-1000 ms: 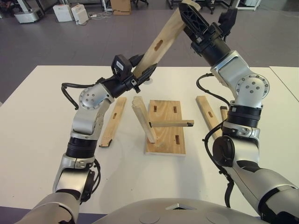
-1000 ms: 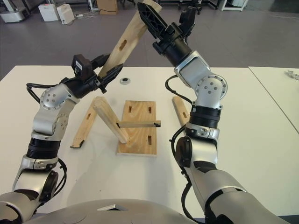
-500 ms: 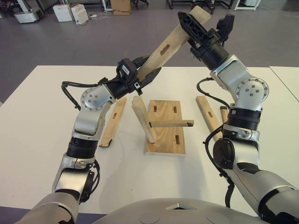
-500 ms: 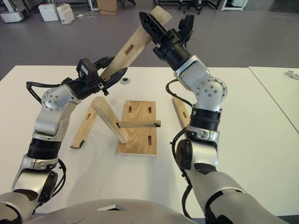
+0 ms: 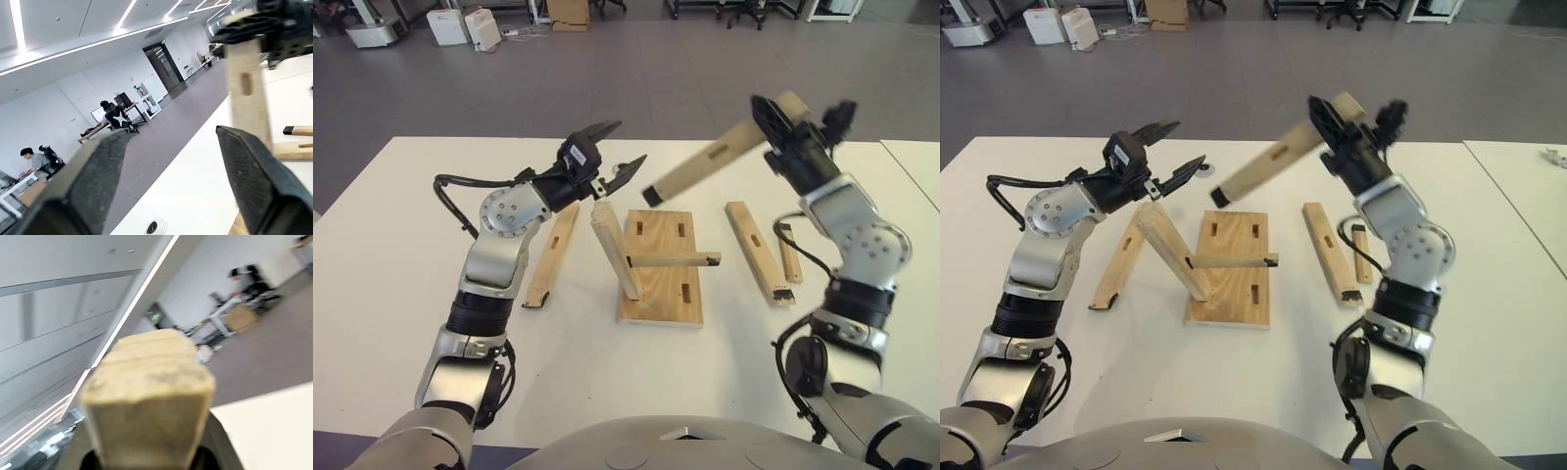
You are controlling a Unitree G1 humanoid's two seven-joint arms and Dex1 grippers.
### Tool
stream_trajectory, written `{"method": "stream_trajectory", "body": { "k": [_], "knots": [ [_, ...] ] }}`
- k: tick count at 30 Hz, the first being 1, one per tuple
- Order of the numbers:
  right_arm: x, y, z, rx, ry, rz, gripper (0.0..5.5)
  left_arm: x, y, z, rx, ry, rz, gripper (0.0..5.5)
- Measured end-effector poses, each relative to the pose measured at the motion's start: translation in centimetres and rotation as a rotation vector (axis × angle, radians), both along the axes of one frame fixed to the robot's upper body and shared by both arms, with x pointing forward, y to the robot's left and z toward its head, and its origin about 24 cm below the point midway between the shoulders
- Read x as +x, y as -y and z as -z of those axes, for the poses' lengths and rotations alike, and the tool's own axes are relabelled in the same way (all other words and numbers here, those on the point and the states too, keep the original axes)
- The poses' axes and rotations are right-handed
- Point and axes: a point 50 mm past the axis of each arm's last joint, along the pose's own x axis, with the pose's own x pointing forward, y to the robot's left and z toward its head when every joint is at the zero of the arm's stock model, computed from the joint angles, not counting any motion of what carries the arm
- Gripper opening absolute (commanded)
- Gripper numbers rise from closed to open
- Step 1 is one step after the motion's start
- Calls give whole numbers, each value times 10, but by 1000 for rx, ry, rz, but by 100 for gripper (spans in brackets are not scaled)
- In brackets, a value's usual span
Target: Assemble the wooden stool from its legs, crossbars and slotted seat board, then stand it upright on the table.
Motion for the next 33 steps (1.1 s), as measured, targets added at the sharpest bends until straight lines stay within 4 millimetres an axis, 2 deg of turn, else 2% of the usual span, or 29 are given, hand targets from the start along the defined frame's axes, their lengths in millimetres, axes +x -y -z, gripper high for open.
{"method": "stream_trajectory", "body": {
  "k": [1, 3, 4, 5, 8, 13, 17, 21, 25, 27, 29, 33],
  "knots": [
    [-14, 7, 10, -3, -36, 35, 101, -5, -8, 8, 5, -24, -27, 391],
    [-62, 18, 41, 12, -183, 116, 101, -25, -31, 31, 3, -106, -122, 414],
    [-76, 17, 48, 41, -233, 140, 101, -31, -36, 35, -4, -124, -152, 414],
    [-88, 12, 51, 78, -260, 146, 101, -33, -37, 31, -30, -105, -179, 414],
    [-100, 6, 53, 108, -314, 145, 101, -30, -31, 22, -100, -87, -205, 414],
    [-101, 12, 53, 28, -348, 155, 101, -32, -20, 6, -144, -43, -183, 414],
    [-100, 19, 47, -28, -342, 166, 101, -34, -21, 4, -146, -43, -186, 414],
    [-97, 16, 46, -104, -335, 163, 103, -34, -21, 2, -153, -35, -198, 414],
    [-79, 24, 20, -296, -243, 254, 104, -34, -22, -3, -200, -31, -206, 414],
    [-74, 26, 12, -360, -206, 295, 102, -35, -16, -6, -224, -22, -185, 414],
    [-71, 16, 6, -419, -158, 275, 101, -39, -1, -6, -244, -31, -136, 414],
    [-68, -1, 8, -522, -98, 203, 101, -40, 23, -8, -268, -47, -58, 414]
  ]
}}
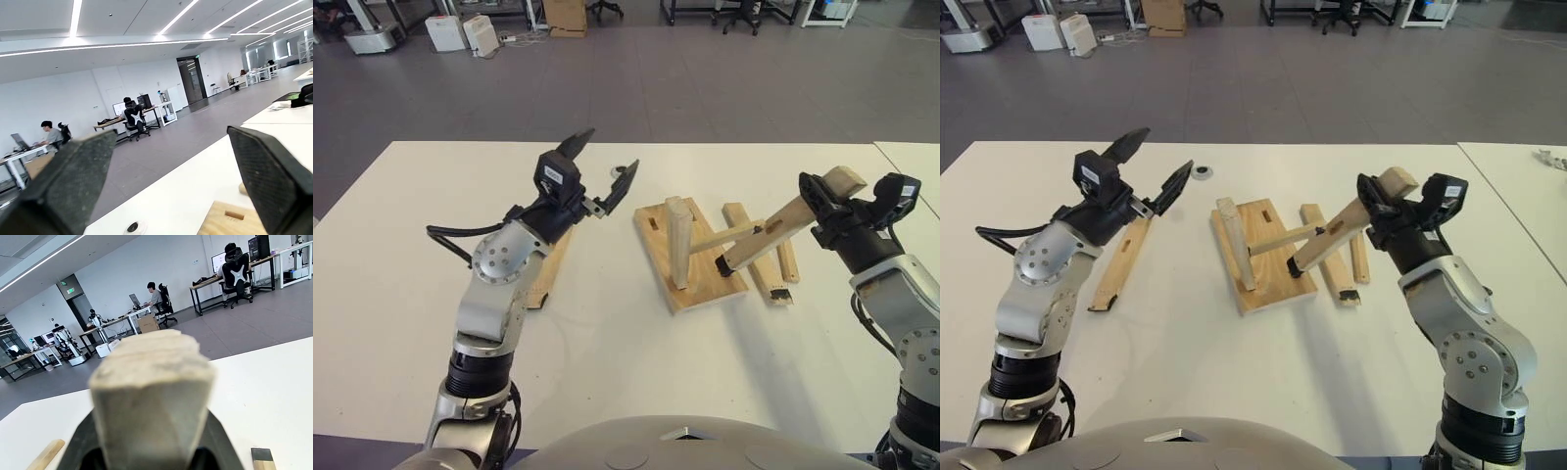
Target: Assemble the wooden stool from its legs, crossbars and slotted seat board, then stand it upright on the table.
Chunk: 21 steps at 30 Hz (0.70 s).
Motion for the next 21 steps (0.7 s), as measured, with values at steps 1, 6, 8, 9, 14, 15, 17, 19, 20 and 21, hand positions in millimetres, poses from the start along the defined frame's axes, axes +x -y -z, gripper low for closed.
{"method": "stream_trajectory", "body": {
  "k": [1, 6, 8, 9, 14, 15, 17, 19, 20, 21],
  "knots": [
    [2, -3, 0, -19, 6, -16, 101, 0, 6, -4, -7, 15, 23, 414],
    [8, -10, -1, -32, -2, -49, 101, -1, 20, -19, -22, 59, 70, 414],
    [10, -12, -3, -40, -13, -55, 101, -2, 22, -21, -29, 70, 78, 414],
    [12, -12, -5, -47, -29, -62, 101, -2, 23, -22, -35, 70, 81, 414],
    [18, -7, -11, -84, -138, -111, 101, -3, 30, -32, -43, 109, 94, 414],
    [18, -7, -11, -89, -146, -114, 101, -3, 31, -31, -42, 107, 96, 414],
    [19, -14, -13, -126, -159, -134, 101, -4, 35, -30, -41, 99, 104, 414],
    [18, -19, -14, -155, -153, -137, 101, -5, 39, -28, -10, 105, 101, 414],
    [17, -21, -14, -171, -149, -131, 101, -5, 41, -26, 8, 104, 108, 414],
    [16, -22, -14, -182, -147, -127, 101, -6, 43, -24, 31, 106, 106, 414]
  ]
}}
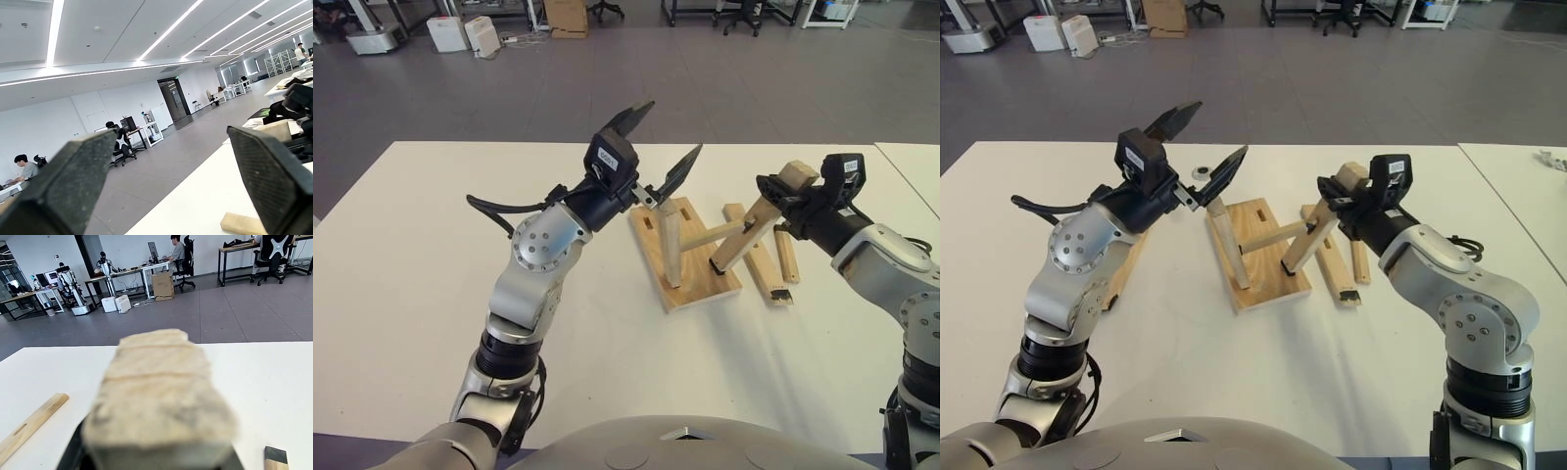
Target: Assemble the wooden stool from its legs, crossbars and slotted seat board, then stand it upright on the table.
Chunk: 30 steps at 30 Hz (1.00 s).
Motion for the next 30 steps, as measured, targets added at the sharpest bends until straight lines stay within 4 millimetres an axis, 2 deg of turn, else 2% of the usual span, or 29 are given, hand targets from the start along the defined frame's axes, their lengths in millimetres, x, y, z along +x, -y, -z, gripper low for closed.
{"method": "stream_trajectory", "body": {
  "k": [2, 4, 6, 7, 9, 14, 18, 22, 24, 26, 28, 30],
  "knots": [
    [-1, -1, 1, -26, 8, 8, 101, -1, 1, 4, 19, -4, -8, 414],
    [-3, -3, 4, -78, 31, 16, 170, -2, 2, 7, 47, 14, -28, 414],
    [-7, 0, 21, -163, -14, -1, 201, -4, 4, 10, 63, 37, -40, 414],
    [-11, -1, 34, -153, -44, -28, 219, -5, 4, 11, 61, 40, -43, 414],
    [-16, -5, 42, -117, -8, -70, 258, -4, 4, 12, 66, 43, -64, 414],
    [-20, -11, 47, -95, 66, -135, 364, -1, 6, 14, 42, 28, -77, 414],
    [-21, -15, 48, -155, 93, -204, 450, 5, 8, 15, 14, 21, -85, 414],
    [-23, -19, 48, -180, 112, -248, 465, 3, 10, 17, -2, 17, -83, 414],
    [-22, -15, 46, -117, 116, -239, 465, -3, 11, 14, -34, 14, -58, 414],
    [-20, -7, 32, 7, 162, -234, 465, -4, 8, 10, -44, 3, -45, 414],
    [-8, 14, -10, 184, 325, -205, 465, 4, 0, -9, -42, 45, -64, 414],
    [-1, 26, -54, 327, 470, -242, 465, 11, -5, -41, -83, 126, -71, 414]
  ]
}}
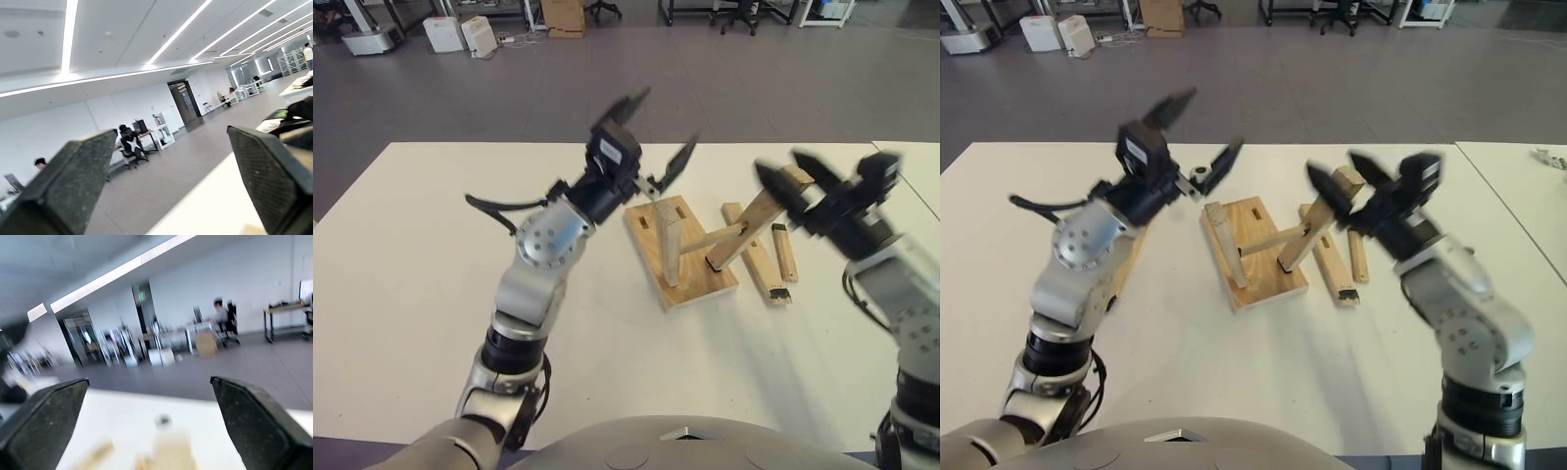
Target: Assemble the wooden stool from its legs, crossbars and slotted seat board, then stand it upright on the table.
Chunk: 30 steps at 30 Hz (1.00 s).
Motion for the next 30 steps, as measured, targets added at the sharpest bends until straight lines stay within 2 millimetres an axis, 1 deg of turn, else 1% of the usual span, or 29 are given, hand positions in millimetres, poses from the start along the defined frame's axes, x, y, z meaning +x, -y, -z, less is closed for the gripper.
{"method": "stream_trajectory", "body": {
  "k": [2, 3, 4, 5, 6, 7, 8, 9, 11, 13, 15, 16, 18, 19, 20, 21, 22, 23, 24, 25, 26, 27, 28, 29, 30],
  "knots": [
    [6, 3, -46, 56, 113, -84, 465, 2, -2, -25, -39, 39, 23, 414],
    [13, 4, -63, 51, 125, -109, 465, 1, 0, -30, -49, 34, 49, 414],
    [21, 5, -63, 32, 78, -112, 465, 0, 3, -27, -42, 14, 69, 414],
    [32, 3, -50, -26, -5, -87, 465, -1, 5, -20, -30, -10, 79, 414],
    [43, 2, -20, -112, -157, -54, 465, -3, 9, -1, -9, -79, 100, 414],
    [48, 3, 7, -157, -281, -35, 465, -4, 13, 17, 6, -145, 119, 414],
    [49, 7, 20, -149, -312, -23, 465, -8, 17, 40, 18, -231, 141, 414],
    [47, 8, 25, -177, -315, -20, 465, -14, 20, 57, 6, -256, 156, 414],
    [42, 8, 28, -194, -290, -27, 465, -20, 22, 64, 7, -212, 159, 414],
    [40, 7, 30, -177, -285, -23, 465, -21, 22, 67, 5, -193, 151, 414],
    [40, 5, 27, -118, -272, -41, 465, -17, 20, 64, 8, -171, 146, 414],
    [39, 1, 25, -79, -268, -77, 465, -13, 18, 62, 11, -166, 140, 414],
    [40, 2, 20, 3, -261, -119, 465, -1, 9, 56, -2, -190, 108, 414],
    [45, 10, 19, 47, -265, -99, 465, 5, 1, 55, -24, -225, 85, 414],
    [54, 22, 17, 78, -268, -42, 465, 10, -10, 52, -76, -259, 72, 414],
    [64, 36, 21, 83, -292, 41, 465, 13, -24, 46, -145, -275, 65, 414],
    [71, 46, 29, 69, -330, 96, 465, 15, -39, 40, -199, -274, 51, 414],
    [77, 51, 47, 32, -401, 136, 465, 16, -56, 35, -233, -265, 17, 414],
    [80, 48, 63, -48, -442, 140, 465, 18, -68, 34, -216, -261, -23, 414],
    [81, 40, 77, -139, -463, 106, 465, 21, -76, 38, -175, -276, -53, 414],
    [75, 29, 92, -223, -481, 41, 465, 22, -84, 46, -117, -301, -86, 414],
    [65, 17, 111, -287, -509, -47, 465, 23, -93, 59, -52, -348, -131, 414],
    [53, 4, 125, -316, -523, -132, 465, 22, -102, 78, 24, -424, -160, 414],
    [40, -17, 130, -321, -498, -258, 465, 18, -110, 106, 100, -552, -162, 414],
    [30, -34, 128, -331, -459, -348, 465, 12, -115, 128, 201, -632, -170, 414]
  ]
}}
